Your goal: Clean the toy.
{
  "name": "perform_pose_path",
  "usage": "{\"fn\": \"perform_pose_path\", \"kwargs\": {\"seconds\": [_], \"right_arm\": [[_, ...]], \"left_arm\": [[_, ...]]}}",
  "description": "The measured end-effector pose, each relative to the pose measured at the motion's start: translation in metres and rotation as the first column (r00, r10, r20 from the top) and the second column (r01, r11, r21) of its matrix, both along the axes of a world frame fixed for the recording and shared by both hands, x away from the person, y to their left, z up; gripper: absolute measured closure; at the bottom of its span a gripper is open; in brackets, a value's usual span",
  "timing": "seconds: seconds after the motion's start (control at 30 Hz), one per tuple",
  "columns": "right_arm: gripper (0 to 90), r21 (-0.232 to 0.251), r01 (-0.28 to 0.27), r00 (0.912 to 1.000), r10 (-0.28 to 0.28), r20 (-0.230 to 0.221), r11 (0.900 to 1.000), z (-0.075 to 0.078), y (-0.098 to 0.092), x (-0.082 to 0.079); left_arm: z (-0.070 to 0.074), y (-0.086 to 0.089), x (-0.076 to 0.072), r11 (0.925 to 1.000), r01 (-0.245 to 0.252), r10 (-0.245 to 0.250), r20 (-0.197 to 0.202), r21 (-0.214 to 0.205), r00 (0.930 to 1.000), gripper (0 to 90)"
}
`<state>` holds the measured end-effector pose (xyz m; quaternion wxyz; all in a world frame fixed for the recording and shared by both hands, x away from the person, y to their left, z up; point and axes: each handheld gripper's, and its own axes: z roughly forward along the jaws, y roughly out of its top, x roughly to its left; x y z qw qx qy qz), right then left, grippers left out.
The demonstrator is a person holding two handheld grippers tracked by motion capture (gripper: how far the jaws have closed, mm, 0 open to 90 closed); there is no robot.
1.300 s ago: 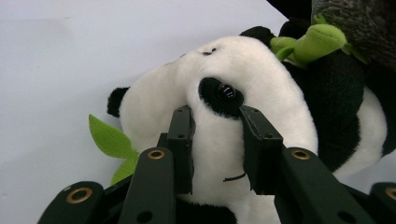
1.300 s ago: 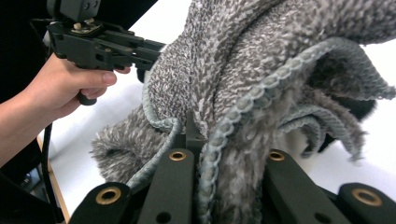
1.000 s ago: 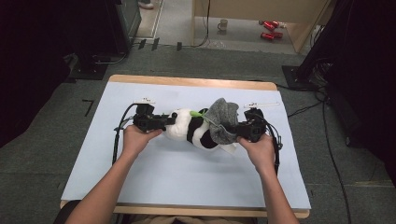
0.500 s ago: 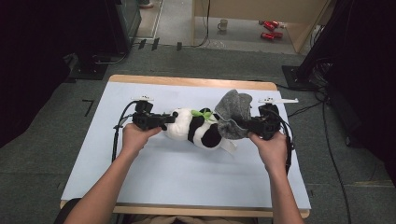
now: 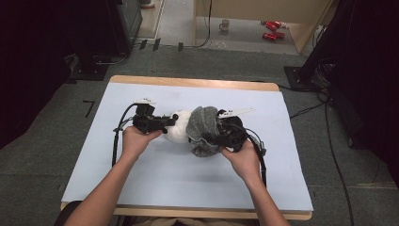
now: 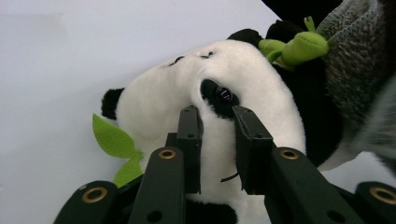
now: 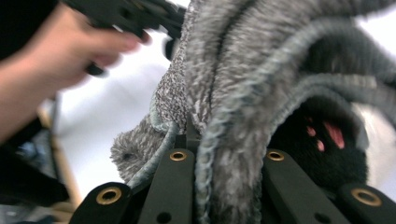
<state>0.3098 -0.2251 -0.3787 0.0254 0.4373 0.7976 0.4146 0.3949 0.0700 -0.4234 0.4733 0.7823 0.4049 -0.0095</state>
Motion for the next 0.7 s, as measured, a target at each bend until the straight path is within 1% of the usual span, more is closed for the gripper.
{"fn": "perform_pose_path", "kwargs": {"seconds": [0.03,0.07,0.1,0.13,0.17,0.2,0.23,0.27,0.33,0.43,0.6,0.63,0.7], "right_arm": [[82.0,-0.012,0.006,1.0,-0.006,-0.003,0.9999,-0.003,-0.001,0.001],[82.0,-0.009,0.009,0.9999,-0.009,-0.007,0.9999,-0.006,-0.002,0.003],[82.0,-0.009,0.009,0.9999,-0.009,-0.007,0.9999,-0.006,-0.002,0.003],[82.0,-0.019,0.022,0.9998,-0.022,0.004,0.9996,-0.009,-0.005,0.006],[82.0,-0.019,0.022,0.9998,-0.022,0.004,0.9996,-0.009,-0.005,0.006],[82.0,-0.018,0.027,0.9996,-0.027,0.007,0.9995,-0.009,-0.007,0.007],[82.0,-0.017,0.034,0.9993,-0.033,0.016,0.9993,-0.009,-0.011,0.01],[82.0,-0.017,0.034,0.9993,-0.033,0.016,0.9993,-0.009,-0.011,0.01],[82.0,-0.01,0.039,0.9991,-0.039,0.015,0.9992,-0.009,-0.014,0.013],[82.0,0.004,0.052,0.9984,-0.053,0.019,0.9986,-0.009,-0.018,0.018],[81.9,0.02,0.06,0.998,-0.06,0.02,0.998,-0.007,-0.028,0.028],[81.9,0.023,0.064,0.9978,-0.064,0.018,0.9977,-0.007,-0.03,0.029],[81.9,0.029,0.067,0.9975,-0.068,0.019,0.9973,-0.006,-0.033,0.033]], "left_arm": [[0.0,-0.001,-0.002,1.0,0.01,-0.01,0.036,0.002,0.9993,70.3],[0.0,-0.001,-0.002,1.0,0.01,-0.01,0.036,0.002,0.9993,67.4],[0.001,-0.001,-0.003,1.0,0.009,-0.009,0.056,-0.003,0.9984,67.4],[0.001,0.001,-0.005,0.9995,0.027,-0.025,0.106,-0.018,0.9941,60.5],[0.001,0.001,-0.005,0.9995,0.027,-0.025,0.106,-0.018,0.9941,57.8],[0.001,0.001,-0.006,0.9991,0.036,-0.033,0.126,-0.021,0.9915,57.8],[0.001,0.002,-0.007,0.9988,0.043,-0.039,0.141,-0.023,0.9892,52.9],[0.001,0.003,-0.008,0.9984,0.051,-0.047,0.152,-0.025,0.9873,52.9],[0.003,0.007,-0.01,0.9977,0.064,-0.059,0.16,-0.023,0.9853,48.6],[0.003,0.012,-0.012,0.9966,0.082,-0.08,0.166,-0.005,0.9829,42.2],[-0.002,0.019,-0.017,0.9952,0.097,-0.098,0.185,0.013,0.9778,35.7],[-0.003,0.02,-0.018,0.9951,0.098,-0.098,0.187,0.012,0.9775,34.9],[-0.005,0.019,-0.019,0.9943,0.105,-0.107,0.195,0.022,0.9749,32.5]]}}
